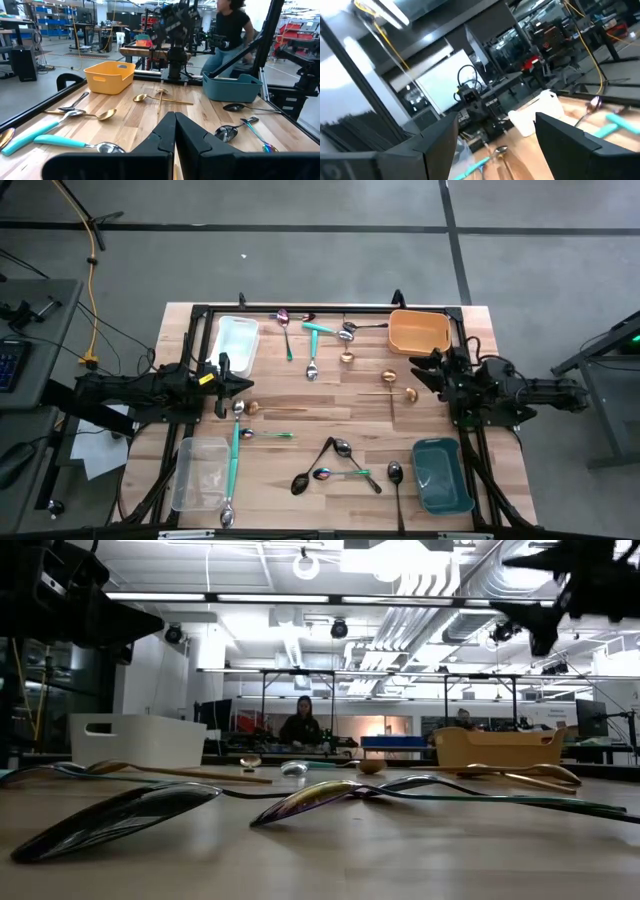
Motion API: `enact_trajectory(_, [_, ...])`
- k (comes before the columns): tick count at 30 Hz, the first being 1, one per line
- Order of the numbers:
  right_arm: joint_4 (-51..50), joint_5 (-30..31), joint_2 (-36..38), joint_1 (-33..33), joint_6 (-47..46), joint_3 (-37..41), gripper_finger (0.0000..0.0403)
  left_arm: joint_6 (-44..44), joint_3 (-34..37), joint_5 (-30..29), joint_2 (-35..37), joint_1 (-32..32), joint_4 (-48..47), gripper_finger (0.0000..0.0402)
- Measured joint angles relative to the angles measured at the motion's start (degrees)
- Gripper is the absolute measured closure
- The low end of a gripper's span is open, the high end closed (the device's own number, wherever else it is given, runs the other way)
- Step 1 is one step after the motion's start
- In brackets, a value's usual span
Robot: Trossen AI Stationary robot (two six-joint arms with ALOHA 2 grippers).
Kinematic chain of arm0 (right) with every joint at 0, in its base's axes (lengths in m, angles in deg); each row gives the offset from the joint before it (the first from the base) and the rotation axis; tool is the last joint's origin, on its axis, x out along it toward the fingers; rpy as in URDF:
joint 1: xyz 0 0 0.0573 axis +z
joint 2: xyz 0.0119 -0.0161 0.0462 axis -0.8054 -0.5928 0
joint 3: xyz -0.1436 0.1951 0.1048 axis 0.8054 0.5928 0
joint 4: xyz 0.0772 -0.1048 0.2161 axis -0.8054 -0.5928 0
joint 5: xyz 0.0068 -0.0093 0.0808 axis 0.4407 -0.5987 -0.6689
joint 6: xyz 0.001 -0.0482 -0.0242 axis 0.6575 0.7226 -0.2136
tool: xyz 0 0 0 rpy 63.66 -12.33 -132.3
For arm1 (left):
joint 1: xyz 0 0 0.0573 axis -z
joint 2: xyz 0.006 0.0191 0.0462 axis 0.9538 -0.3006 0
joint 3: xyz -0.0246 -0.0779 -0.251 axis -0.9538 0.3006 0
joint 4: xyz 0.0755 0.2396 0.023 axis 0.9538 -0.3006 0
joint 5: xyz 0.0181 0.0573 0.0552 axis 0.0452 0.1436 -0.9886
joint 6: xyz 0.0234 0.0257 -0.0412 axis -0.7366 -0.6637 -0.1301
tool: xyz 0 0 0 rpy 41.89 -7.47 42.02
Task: Sort silverware by color (type)
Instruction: Put the gold spoon into the yellow bin
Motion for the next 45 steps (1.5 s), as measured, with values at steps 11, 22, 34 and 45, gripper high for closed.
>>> enact_trajectory(11, [-25.31,-1.17,-31.58,0.00,21.10,-18.62,0.0147,0.01,0.00,-0.01,-0.02,0.01,-0.01,0.0401])
enact_trajectory(22, [-30.71,-0.92,-55.37,-0.05,28.33,-24.25,0.0147,0.00,0.00,0.00,-0.02,0.00,-0.01,0.0401])
enact_trajectory(34, [-31.13,0.57,-69.13,-1.64,28.64,-24.32,0.0147,0.00,0.00,-0.01,-0.02,0.01,0.01,0.0401])
enact_trajectory(45, [-30.74,0.06,-74.09,-3.38,28.20,-24.58,0.0147,0.01,0.00,0.00,-0.02,0.00,-0.01,0.0401])
